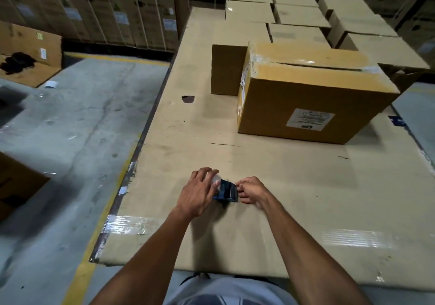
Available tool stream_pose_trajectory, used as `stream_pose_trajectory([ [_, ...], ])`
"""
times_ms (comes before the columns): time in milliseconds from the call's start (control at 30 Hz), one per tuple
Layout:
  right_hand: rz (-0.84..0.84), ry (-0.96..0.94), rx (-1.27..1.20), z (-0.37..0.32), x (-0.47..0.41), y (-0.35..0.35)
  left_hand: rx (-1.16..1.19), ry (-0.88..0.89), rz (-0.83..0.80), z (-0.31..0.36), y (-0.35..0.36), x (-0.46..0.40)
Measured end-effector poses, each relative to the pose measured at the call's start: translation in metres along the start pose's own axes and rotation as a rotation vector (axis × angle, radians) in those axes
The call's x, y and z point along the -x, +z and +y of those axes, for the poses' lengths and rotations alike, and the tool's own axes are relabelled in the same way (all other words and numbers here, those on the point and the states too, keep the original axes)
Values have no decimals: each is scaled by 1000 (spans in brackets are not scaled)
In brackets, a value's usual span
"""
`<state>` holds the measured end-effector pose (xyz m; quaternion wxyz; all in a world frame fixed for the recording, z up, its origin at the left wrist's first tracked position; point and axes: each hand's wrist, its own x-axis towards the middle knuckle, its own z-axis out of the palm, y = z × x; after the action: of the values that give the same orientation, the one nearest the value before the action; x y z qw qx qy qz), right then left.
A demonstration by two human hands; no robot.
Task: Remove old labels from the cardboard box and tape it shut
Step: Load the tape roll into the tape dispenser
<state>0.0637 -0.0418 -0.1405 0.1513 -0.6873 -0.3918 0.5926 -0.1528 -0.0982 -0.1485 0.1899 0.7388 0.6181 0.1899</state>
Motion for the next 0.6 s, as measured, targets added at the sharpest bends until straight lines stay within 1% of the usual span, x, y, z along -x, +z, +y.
stream_pose_trajectory([
  [100,-60,10,-190,-6,1,-3,35,-56,-6,-2,-2,-4],
  [167,-38,-3,-272,-9,0,-1,51,-73,-2,-4,-3,-8],
  [267,42,-47,-285,-6,-8,7,62,-88,-8,-6,-3,-12],
  [467,194,-74,-228,3,-23,21,60,-82,-4,-13,-4,-12],
  [600,213,-94,-245,0,-23,25,71,-88,8,-20,-4,-12],
])
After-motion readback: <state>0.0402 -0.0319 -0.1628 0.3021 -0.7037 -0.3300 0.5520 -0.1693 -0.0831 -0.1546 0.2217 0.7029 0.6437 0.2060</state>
